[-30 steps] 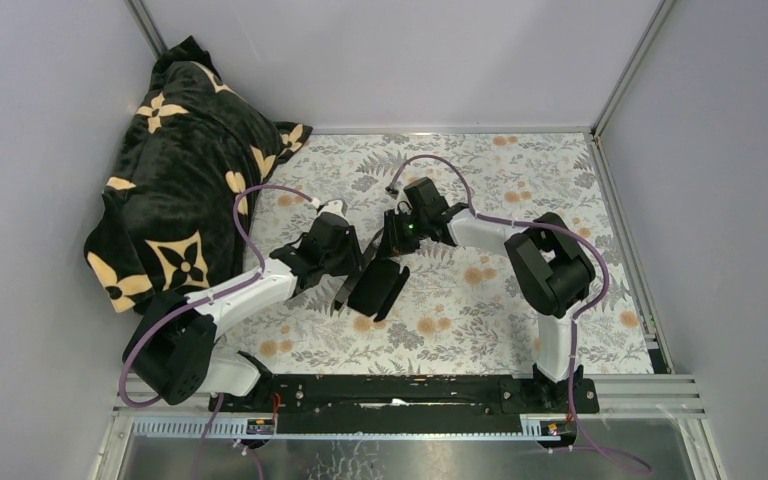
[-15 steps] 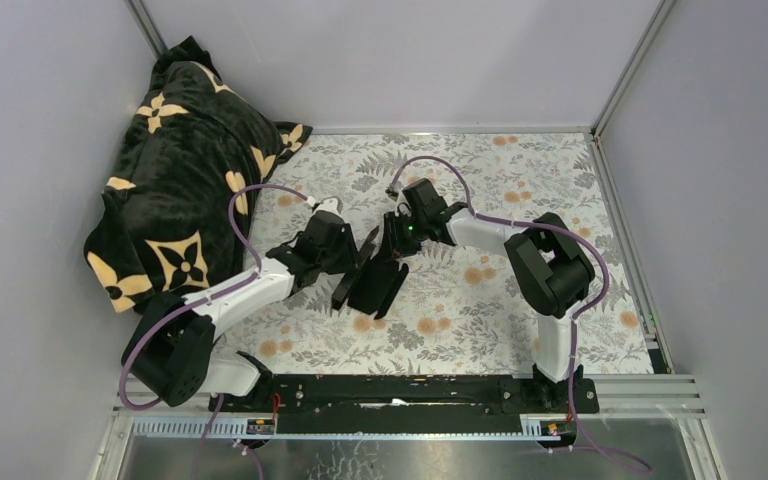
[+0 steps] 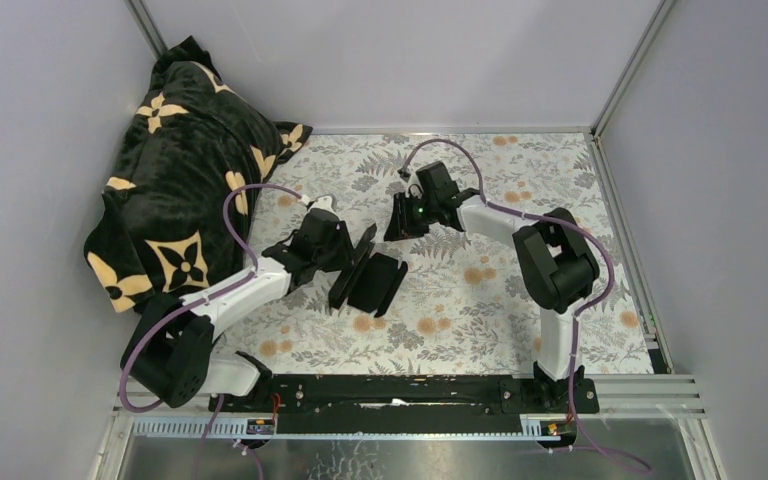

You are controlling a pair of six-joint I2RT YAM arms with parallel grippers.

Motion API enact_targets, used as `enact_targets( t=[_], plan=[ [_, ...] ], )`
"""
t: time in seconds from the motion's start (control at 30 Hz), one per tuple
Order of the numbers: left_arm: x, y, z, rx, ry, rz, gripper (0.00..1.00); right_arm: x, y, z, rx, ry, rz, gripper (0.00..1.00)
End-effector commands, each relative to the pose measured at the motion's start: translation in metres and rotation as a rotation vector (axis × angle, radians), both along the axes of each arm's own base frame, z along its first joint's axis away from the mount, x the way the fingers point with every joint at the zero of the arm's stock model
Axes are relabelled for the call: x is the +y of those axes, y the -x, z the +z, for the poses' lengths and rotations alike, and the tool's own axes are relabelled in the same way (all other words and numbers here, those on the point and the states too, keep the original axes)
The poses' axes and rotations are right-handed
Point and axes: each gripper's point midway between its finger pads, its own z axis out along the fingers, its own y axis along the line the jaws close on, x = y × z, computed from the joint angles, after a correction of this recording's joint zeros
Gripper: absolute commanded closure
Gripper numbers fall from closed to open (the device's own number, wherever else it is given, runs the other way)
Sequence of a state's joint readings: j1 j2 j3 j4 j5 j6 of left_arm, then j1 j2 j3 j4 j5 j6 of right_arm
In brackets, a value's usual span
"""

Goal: Fold the paper box
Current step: Fold the paper box at the center of the board.

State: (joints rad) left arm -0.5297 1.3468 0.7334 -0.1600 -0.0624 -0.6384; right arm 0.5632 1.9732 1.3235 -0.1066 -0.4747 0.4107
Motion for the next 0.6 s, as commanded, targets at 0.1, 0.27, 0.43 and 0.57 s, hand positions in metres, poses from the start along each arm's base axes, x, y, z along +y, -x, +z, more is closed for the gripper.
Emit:
enact_targets(
  t=[0.1, 0.27, 0.43, 0.57],
  plan=[
    [0.016, 0.003, -0.013, 0.031, -0.028, 0.029, 0.58, 0.013, -0.035, 0.018, -0.067, -0.082, 0.026, 0.71],
    [0.019, 0.002, -0.012, 0.031, -0.019, 0.042, 0.57, 0.021, -0.038, 0.009, -0.026, -0.116, 0.032, 0.71],
    [0.020, 0.002, -0.013, 0.037, -0.014, 0.046, 0.57, 0.025, -0.038, -0.004, 0.008, -0.128, 0.028, 0.72],
    [0.021, 0.003, -0.014, 0.040, -0.013, 0.047, 0.56, 0.028, -0.042, -0.010, -0.001, -0.139, 0.020, 0.72]
  ],
)
